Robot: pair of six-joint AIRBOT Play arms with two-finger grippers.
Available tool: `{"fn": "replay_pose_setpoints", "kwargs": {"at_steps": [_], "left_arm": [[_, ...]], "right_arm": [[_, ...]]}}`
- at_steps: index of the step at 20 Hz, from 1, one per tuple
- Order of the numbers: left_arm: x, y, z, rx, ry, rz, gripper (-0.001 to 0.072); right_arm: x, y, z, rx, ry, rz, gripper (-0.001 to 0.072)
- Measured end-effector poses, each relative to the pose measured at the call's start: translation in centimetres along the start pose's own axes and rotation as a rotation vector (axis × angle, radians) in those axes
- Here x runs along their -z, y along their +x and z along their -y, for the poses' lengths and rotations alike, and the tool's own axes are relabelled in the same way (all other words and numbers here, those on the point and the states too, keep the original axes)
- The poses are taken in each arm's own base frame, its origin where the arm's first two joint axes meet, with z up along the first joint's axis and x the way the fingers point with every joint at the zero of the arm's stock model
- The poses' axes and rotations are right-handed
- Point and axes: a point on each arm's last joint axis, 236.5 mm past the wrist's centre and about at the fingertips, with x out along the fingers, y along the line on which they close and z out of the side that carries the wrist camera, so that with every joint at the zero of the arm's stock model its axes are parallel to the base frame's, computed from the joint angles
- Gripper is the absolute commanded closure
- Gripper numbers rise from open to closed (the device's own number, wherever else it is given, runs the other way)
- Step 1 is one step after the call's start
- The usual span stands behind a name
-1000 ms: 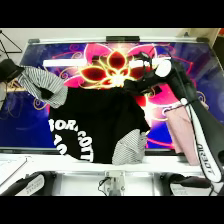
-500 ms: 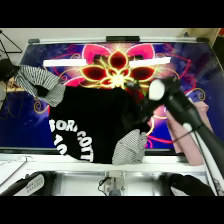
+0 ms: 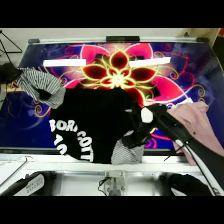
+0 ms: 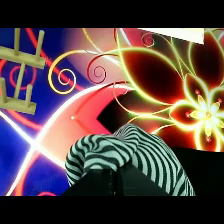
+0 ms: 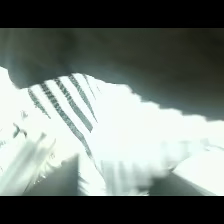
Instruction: Fold the shirts.
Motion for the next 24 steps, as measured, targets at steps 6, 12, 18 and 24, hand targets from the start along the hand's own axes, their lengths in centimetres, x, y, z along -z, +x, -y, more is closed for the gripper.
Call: {"fn": "replay_pose_setpoints", "kwargs": {"at_steps": [6, 12, 18, 24], "left_arm": [[-6.7, -3.6, 3.4, 0.075, 0.006, 0.208, 0.0665], [-24.1, -21.3, 8.5, 0.219, -0.158, 0.946, 0.0666], [-27.3, -29.1, 5.9, 0.221, -0.251, 1.187, 0.0666], [-13.0, -11.3, -1.4, -0.048, -0.117, 0.407, 0.0667]], "right_arm": [[-4.5, -8.3, 0.9, 0.033, -0.024, 0.246, 0.0645], [-9.5, -41.1, 9.9, 0.278, 0.145, 1.270, 0.0646], [-2.9, -60.0, 11.1, 0.344, 0.175, 1.934, 0.0645], [-6.7, -38.6, 18.4, 0.320, 0.327, 1.148, 0.0645]]}}
